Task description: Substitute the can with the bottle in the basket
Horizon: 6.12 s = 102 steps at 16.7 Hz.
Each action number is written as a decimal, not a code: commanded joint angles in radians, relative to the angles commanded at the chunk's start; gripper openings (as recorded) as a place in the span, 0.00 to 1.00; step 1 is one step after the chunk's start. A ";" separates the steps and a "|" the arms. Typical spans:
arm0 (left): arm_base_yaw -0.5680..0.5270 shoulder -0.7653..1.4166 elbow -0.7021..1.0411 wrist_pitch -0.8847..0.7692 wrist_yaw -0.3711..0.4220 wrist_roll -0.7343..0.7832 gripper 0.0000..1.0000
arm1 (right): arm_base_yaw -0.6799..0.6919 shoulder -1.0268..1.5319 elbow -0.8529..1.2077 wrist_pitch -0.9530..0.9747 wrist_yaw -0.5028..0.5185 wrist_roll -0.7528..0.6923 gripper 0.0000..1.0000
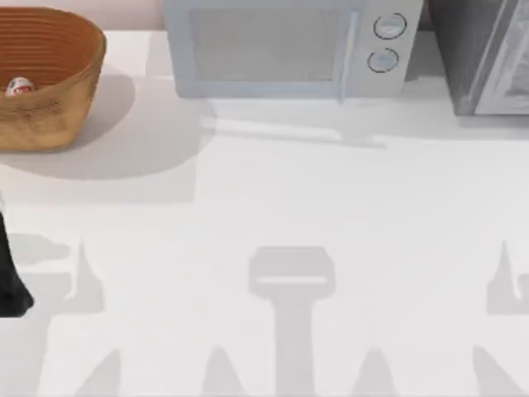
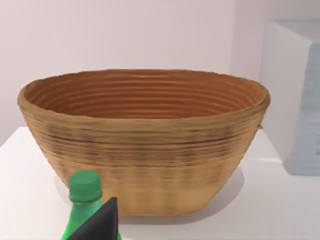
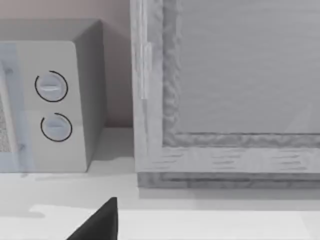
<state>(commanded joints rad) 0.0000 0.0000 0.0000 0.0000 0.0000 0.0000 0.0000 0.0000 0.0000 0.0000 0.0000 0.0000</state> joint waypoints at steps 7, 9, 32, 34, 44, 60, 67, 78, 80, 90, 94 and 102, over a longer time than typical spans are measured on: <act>0.010 0.071 0.128 -0.026 0.010 0.014 1.00 | 0.000 0.000 0.000 0.000 0.000 0.000 1.00; 0.017 0.152 0.233 -0.065 0.019 0.021 1.00 | 0.000 0.000 0.000 0.000 0.000 0.000 1.00; 0.153 2.120 2.180 -1.149 0.229 0.137 1.00 | 0.000 0.000 0.000 0.000 0.000 0.000 1.00; 0.163 2.277 2.333 -1.237 0.246 0.147 1.00 | 0.000 0.000 0.000 0.000 0.000 0.000 1.00; 0.189 2.706 2.751 -1.477 0.294 0.175 1.00 | 0.000 0.000 0.000 0.000 0.000 0.000 1.00; 0.161 2.687 2.511 -1.248 0.290 0.146 1.00 | 0.000 0.000 0.000 0.000 0.000 0.000 1.00; 0.158 2.686 2.482 -1.219 0.289 0.143 0.92 | 0.000 0.000 0.000 0.000 0.000 0.000 1.00; 0.158 2.686 2.482 -1.219 0.289 0.143 0.10 | 0.000 0.000 0.000 0.000 0.000 0.000 1.00; 0.158 2.686 2.482 -1.219 0.289 0.143 0.00 | 0.000 0.000 0.000 0.000 0.000 0.000 1.00; 0.152 2.604 2.434 -1.220 0.292 0.142 0.00 | 0.000 0.000 0.000 0.000 0.000 0.000 1.00; 0.157 2.478 2.294 -1.131 0.263 0.131 0.00 | 0.000 0.000 0.000 0.000 0.000 0.000 1.00; 0.152 1.829 1.607 -0.710 0.137 0.088 0.00 | 0.000 0.000 0.000 0.000 0.000 0.000 1.00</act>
<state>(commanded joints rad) 0.1523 1.8288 1.6071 -0.7104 0.1368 0.0876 0.0000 0.0000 0.0000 0.0000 0.0000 0.0000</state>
